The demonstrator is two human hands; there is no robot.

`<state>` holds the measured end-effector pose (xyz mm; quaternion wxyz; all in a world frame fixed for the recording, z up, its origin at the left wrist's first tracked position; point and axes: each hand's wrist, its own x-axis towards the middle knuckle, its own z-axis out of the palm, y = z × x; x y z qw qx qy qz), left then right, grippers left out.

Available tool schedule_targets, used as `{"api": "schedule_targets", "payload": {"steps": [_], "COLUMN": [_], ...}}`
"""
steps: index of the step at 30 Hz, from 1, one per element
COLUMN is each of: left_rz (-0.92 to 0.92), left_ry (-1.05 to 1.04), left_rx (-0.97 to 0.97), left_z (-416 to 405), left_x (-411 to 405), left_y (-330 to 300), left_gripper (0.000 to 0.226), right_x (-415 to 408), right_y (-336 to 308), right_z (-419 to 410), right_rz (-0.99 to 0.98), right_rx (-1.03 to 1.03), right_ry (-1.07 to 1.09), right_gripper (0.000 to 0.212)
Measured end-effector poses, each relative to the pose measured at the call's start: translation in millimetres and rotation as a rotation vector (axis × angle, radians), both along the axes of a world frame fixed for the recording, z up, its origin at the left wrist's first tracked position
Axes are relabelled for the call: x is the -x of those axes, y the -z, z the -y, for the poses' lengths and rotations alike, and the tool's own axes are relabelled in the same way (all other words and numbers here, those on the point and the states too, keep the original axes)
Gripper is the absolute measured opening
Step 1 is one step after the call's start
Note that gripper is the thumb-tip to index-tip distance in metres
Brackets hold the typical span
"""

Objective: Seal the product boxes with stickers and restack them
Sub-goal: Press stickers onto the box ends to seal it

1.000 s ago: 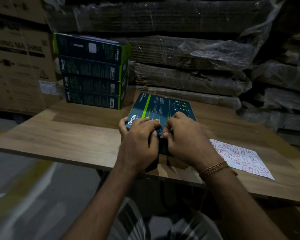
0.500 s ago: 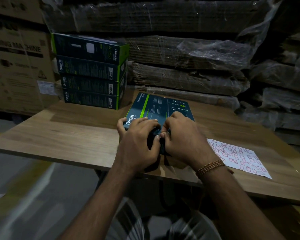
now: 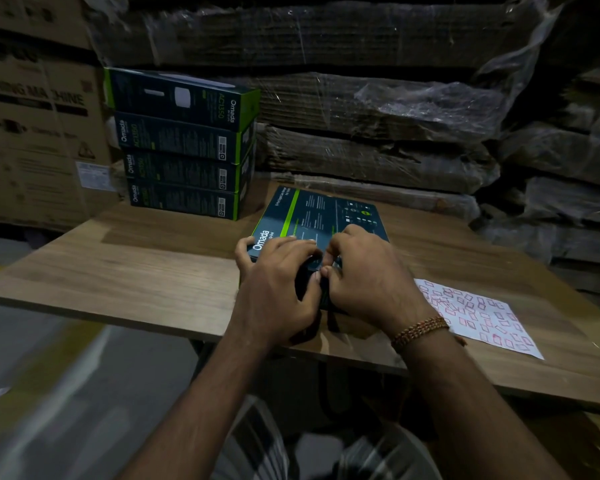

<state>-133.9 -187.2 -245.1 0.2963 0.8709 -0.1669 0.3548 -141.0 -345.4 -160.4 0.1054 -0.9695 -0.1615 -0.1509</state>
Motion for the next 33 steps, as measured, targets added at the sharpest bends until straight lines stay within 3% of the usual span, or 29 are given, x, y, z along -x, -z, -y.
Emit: {"api": "schedule_targets", "payload": {"steps": [4, 9, 13, 26, 33], "left_rz": [0.003, -0.012, -0.011, -0.026, -0.031], "left_ry": [-0.008, -0.014, -0.012, -0.007, -0.001], "left_rx": [0.000, -0.004, -0.001, 0.002, 0.016], "left_z": [0, 0, 0, -1, -1], "left_x": [1, 2, 2, 3, 3], "left_y": [-1, -2, -1, -2, -2], "left_gripper": [0.039, 0.045, 0.045, 0.051, 0.053], "right_x": [-3, -9, -10, -12, -27], "right_y": [1, 10, 17, 24, 10], "right_z": [4, 18, 23, 15, 15], "right_rz": [0.014, 0.015, 0.043, 0.125, -0.201], "right_rx": [-0.055, -0.263, -0.383, -0.364, -0.436], "right_ry": [-0.009, -0.058, -0.084, -0.070, -0.033], "right_gripper": [0.013, 0.029, 0.021, 0.024, 0.015]}}
